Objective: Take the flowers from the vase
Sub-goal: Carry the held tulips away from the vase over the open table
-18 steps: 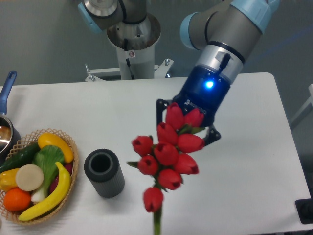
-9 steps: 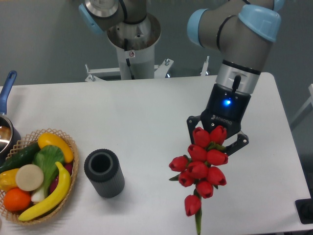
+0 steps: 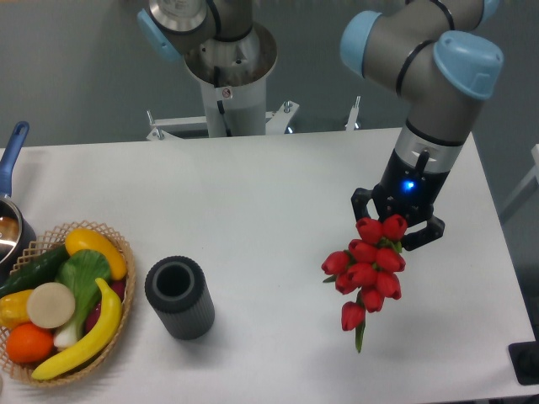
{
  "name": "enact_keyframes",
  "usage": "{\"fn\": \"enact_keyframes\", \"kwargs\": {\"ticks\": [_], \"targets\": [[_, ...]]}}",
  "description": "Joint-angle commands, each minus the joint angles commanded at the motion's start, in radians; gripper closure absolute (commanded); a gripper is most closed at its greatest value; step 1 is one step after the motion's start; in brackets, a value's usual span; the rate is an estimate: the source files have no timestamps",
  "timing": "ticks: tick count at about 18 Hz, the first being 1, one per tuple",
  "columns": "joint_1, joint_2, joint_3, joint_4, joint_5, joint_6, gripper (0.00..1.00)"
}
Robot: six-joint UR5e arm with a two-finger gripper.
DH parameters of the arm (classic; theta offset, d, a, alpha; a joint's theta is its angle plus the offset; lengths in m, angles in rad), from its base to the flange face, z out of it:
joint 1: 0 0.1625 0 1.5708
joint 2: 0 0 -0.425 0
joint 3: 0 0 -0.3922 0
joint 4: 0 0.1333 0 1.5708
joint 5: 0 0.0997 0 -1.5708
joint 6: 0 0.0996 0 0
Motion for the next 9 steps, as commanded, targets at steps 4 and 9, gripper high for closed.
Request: {"fn": "enact_keyframes", "kwargs": {"ticks": [4, 9], "targets": [[0.0, -0.023, 0.015, -0.023, 0.173, 0.02, 1.0], [-0.009, -0.028, 0.002, -0.032, 0.259, 0.025, 1.0]]}}
